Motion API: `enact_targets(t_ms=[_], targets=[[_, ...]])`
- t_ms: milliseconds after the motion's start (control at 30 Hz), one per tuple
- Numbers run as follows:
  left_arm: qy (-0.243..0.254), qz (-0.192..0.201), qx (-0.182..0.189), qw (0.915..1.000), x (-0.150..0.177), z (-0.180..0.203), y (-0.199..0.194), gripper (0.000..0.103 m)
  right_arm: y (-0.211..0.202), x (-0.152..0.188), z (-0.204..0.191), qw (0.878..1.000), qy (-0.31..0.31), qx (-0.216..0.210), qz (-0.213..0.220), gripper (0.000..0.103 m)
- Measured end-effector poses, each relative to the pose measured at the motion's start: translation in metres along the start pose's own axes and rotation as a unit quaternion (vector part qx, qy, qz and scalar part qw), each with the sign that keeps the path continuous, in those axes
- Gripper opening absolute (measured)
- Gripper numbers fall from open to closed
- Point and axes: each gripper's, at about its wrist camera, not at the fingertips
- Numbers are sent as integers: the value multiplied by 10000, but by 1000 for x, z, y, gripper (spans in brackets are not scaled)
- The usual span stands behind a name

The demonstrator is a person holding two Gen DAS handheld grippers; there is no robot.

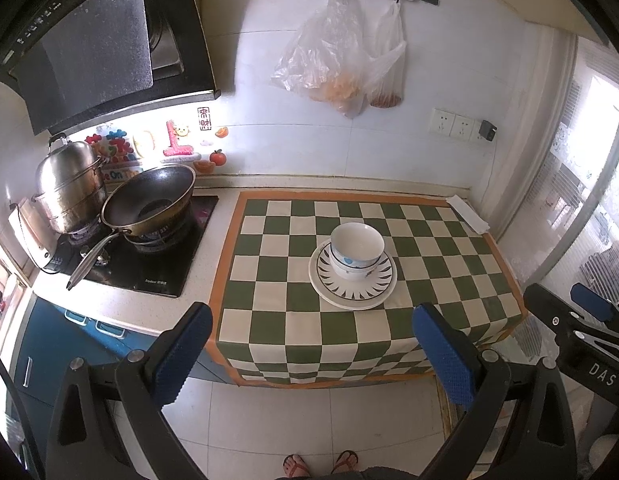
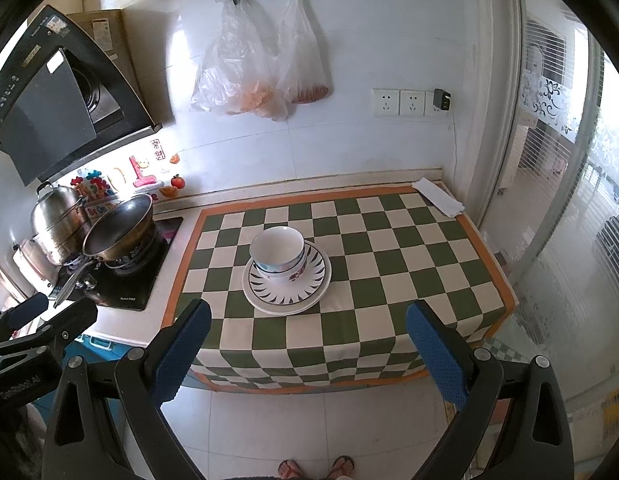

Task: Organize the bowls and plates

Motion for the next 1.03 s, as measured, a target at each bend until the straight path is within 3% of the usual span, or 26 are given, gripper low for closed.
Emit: enact_targets(t_ms=[1033], targets=[[-13, -5, 2, 10000, 0, 0, -2, 103, 5, -1, 2, 10000, -26, 6, -54, 100]])
Point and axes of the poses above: each gripper's, at about its wrist camera, not at the fingertips, and y roughly the way its jaws point, z to its right, x to its underside, and after that the axes turned 13 degrees about -z, right-handed
